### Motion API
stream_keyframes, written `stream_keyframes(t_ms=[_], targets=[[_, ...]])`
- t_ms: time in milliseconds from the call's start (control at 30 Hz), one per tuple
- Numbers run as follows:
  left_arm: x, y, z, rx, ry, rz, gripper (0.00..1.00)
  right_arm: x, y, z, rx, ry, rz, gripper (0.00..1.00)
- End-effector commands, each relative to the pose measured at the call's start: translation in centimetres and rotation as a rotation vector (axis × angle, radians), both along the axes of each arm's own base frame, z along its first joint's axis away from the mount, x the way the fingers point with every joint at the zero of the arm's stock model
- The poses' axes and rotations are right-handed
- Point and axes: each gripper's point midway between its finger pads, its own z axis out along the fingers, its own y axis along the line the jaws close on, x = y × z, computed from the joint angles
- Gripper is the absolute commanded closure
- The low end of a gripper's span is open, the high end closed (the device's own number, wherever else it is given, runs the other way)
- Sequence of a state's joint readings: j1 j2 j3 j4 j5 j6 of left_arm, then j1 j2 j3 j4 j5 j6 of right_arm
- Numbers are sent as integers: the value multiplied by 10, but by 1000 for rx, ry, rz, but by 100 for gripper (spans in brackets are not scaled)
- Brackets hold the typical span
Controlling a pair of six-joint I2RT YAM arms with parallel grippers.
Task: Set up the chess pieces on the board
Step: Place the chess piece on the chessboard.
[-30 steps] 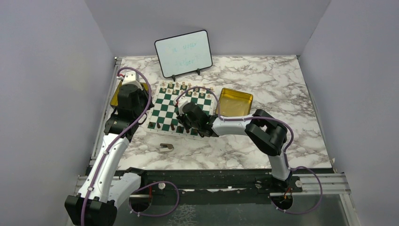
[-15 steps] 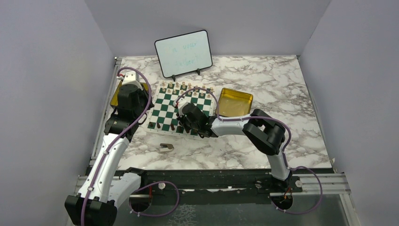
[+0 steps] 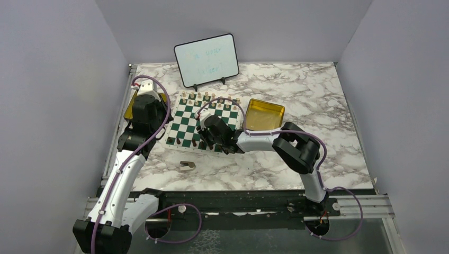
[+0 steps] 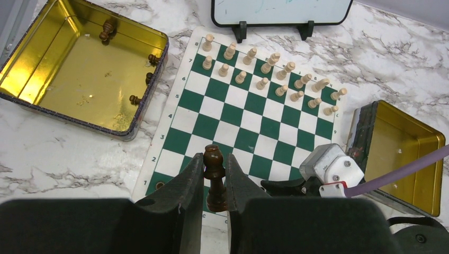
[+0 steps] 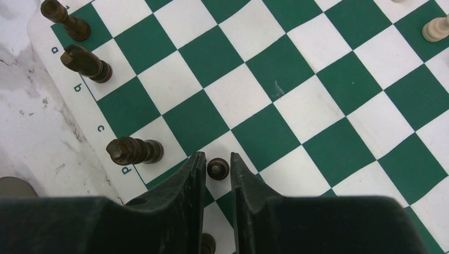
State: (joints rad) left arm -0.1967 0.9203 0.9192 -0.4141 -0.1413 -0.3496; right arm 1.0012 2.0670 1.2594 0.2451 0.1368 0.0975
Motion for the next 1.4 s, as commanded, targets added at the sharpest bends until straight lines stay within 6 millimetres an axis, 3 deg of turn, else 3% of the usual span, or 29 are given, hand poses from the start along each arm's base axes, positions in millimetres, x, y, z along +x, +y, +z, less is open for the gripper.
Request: stream_keyframes(t_ms=[0, 267, 533, 833, 1033, 1167, 1367], targets=[[-1, 1, 2, 12, -12, -1, 88, 7, 10, 20, 49, -19, -2, 71], [0, -1, 1, 6, -10, -6, 88, 11, 6, 58, 85, -50, -15, 69], [1, -14, 3, -51, -8, -53, 88, 9, -11, 113, 191, -66, -57, 66], [-9, -62, 14, -281, 2, -233, 87, -40, -2, 188, 536, -2, 96, 54], [-17, -88, 18, -433, -2, -330, 86, -59, 9, 223, 719, 64, 174, 51], [-19, -94, 19, -478, -5, -352, 86, -63, 12, 239, 799, 98, 181, 47], [-25, -104, 27, -547, -10, -395, 84, -53, 11, 236, 793, 102, 117, 46]])
